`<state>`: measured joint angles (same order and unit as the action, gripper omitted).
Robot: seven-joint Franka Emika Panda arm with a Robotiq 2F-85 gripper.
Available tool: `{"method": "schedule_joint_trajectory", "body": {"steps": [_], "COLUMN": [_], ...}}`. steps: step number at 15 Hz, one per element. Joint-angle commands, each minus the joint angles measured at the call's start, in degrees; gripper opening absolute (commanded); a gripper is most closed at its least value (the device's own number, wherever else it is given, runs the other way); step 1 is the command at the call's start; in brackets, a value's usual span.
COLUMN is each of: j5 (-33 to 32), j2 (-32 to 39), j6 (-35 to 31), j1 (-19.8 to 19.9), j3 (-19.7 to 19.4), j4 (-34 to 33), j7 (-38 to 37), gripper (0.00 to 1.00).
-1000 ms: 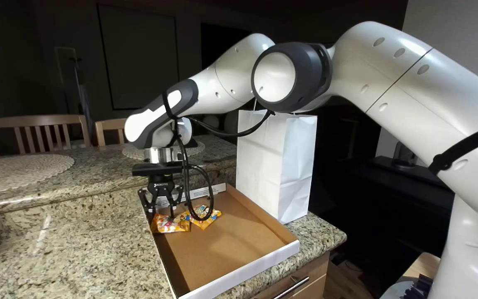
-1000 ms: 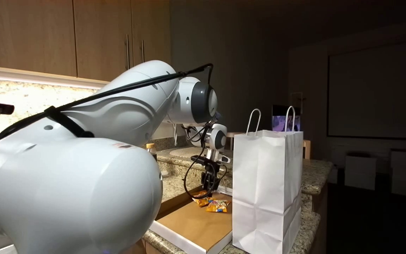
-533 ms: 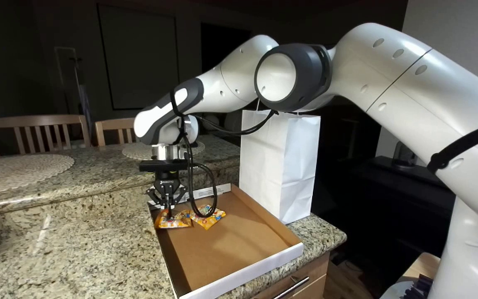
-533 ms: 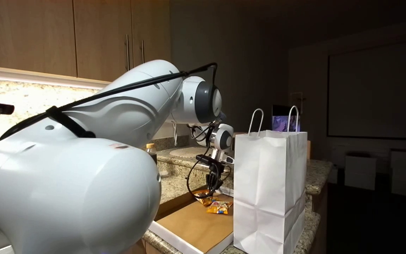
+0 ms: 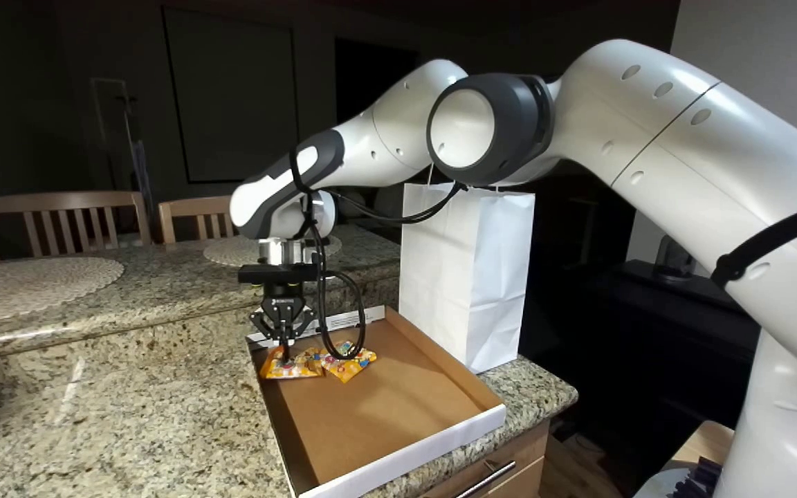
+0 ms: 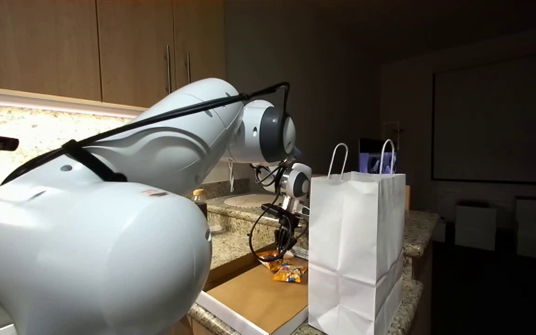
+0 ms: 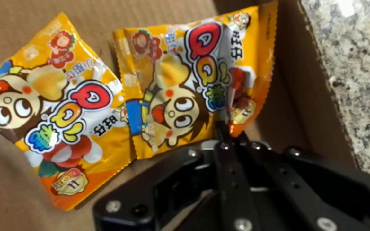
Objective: Pick up the two objects on the cover box and put them on the counter
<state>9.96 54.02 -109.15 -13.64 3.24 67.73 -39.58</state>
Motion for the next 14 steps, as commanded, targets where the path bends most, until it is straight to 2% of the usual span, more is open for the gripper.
{"method": "schedule_joint_trajectory", "body": {"steps": [1, 7, 14], "j5": [1.42, 2.15, 5.54], "j2": [-3.42, -9.31, -19.06], "j6": [-0.76, -1.33, -2.66], "j1": [0.76, 1.21, 3.31], "j3": [1.55, 3.56, 5.58], "j4": [3.78, 9.27, 20.65], "j7": [4.02, 12.13, 25.02], "gripper": [0.04, 0.06, 0.05]}}
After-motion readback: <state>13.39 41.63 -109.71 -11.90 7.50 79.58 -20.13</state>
